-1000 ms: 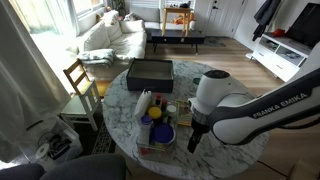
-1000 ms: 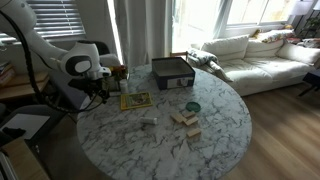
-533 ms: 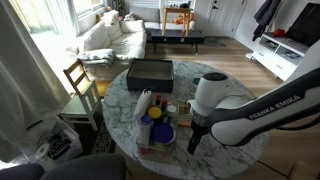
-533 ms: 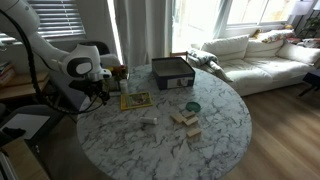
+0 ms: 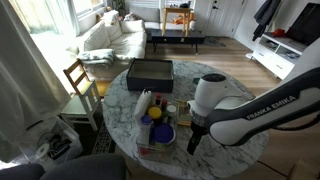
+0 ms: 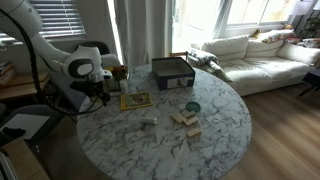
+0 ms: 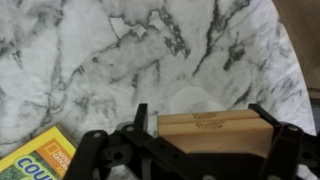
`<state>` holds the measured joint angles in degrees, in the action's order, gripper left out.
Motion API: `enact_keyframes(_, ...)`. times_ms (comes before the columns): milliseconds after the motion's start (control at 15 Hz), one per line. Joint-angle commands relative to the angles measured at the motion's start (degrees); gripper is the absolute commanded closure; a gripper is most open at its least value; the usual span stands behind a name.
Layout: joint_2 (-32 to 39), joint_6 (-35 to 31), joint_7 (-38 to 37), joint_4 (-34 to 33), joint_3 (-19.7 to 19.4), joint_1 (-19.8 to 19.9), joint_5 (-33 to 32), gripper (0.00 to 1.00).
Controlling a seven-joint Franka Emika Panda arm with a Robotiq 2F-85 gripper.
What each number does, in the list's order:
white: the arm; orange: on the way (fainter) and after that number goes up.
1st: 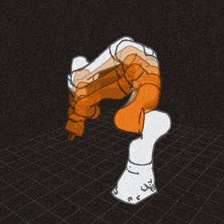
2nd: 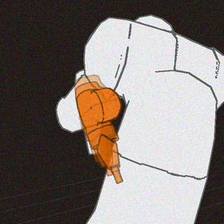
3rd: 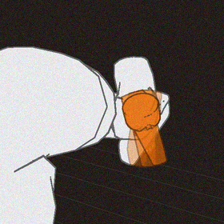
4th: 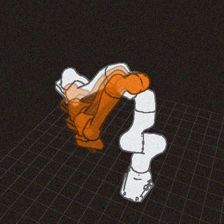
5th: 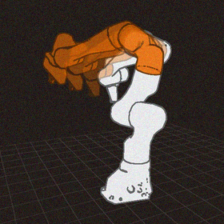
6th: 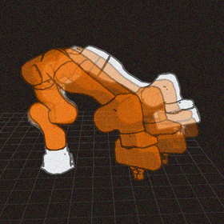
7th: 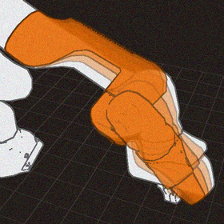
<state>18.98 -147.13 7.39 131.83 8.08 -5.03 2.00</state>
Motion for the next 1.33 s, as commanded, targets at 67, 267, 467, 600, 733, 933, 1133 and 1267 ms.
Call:
enact_keyframes(67,1.39,-0.54,0.81,-0.76,0.19,0.60,0.58,0.00)
enact_keyframes(267,1.70,-0.74,1.04,-0.90,0.41,0.81,1.00,0.00)
enact_keyframes(467,1.98,-0.74,1.31,-1.16,0.59,1.03,1.44,0.01)
enact_keyframes(600,2.24,-0.74,1.45,-1.41,0.65,1.10,1.56,0.19)
enact_keyframes(733,2.38,-0.73,1.61,-1.68,0.73,1.16,1.69,0.38)
enact_keyframes(933,2.77,-0.79,1.73,-1.89,0.74,1.26,1.74,0.43)
enact_keyframes(1133,3.05,-0.67,1.80,-1.99,0.75,1.34,1.62,0.45)
enact_keyframes(1267,3.08,-0.63,1.82,-1.98,0.74,1.35,1.59,0.45)
